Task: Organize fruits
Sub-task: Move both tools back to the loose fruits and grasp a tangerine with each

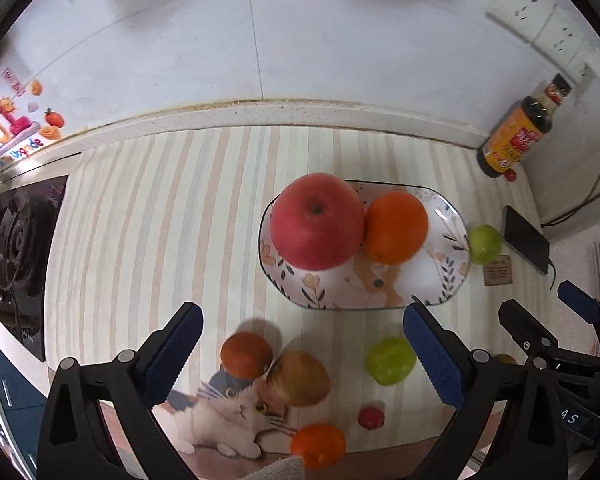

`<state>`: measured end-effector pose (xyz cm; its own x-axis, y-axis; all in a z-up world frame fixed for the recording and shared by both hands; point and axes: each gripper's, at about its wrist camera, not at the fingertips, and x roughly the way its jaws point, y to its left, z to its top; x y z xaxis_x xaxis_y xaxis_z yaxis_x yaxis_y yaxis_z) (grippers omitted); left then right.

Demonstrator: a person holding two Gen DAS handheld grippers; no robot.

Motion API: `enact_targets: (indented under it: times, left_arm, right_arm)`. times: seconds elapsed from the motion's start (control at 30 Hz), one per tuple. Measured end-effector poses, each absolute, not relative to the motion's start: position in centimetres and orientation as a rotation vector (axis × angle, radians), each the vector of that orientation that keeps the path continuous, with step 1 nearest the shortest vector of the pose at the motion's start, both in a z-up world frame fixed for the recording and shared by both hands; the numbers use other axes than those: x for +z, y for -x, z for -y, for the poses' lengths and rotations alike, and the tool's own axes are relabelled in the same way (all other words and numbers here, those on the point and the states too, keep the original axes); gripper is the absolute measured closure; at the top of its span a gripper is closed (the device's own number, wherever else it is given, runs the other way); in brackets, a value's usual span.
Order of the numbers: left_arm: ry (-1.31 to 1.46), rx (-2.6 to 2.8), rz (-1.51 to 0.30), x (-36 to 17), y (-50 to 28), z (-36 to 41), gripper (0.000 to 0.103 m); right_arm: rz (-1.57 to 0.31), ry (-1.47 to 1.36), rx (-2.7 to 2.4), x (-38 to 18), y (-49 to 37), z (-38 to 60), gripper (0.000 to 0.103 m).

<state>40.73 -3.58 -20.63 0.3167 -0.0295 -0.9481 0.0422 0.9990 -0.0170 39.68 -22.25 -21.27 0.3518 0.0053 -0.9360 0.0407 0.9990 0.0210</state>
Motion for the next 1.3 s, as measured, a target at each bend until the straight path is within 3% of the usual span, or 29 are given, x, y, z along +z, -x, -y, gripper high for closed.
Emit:
enact_targets:
  times: [0.73,0.9,1.3]
  left_arm:
    - [0.051,0.009,-1.118,-14.0,-31.2,3.7,0.000]
    - [0.011,0.072,-1.151,-16.5,-30.1,3.7,0.000]
    - [-0.061,0.118,-1.444,-28.3,-29.1,3.2,0.000]
  right_arm:
    - [-1.090,-0.121,0.096,-13.4,-30.7,22.8,0.004]
    - [-1.159,-0.184,0.140,-16.2,-29.8,24.0,0.001]
    - [-1.397,-0.339,-0.001,-26.4,-27.1,30.7,0.001]
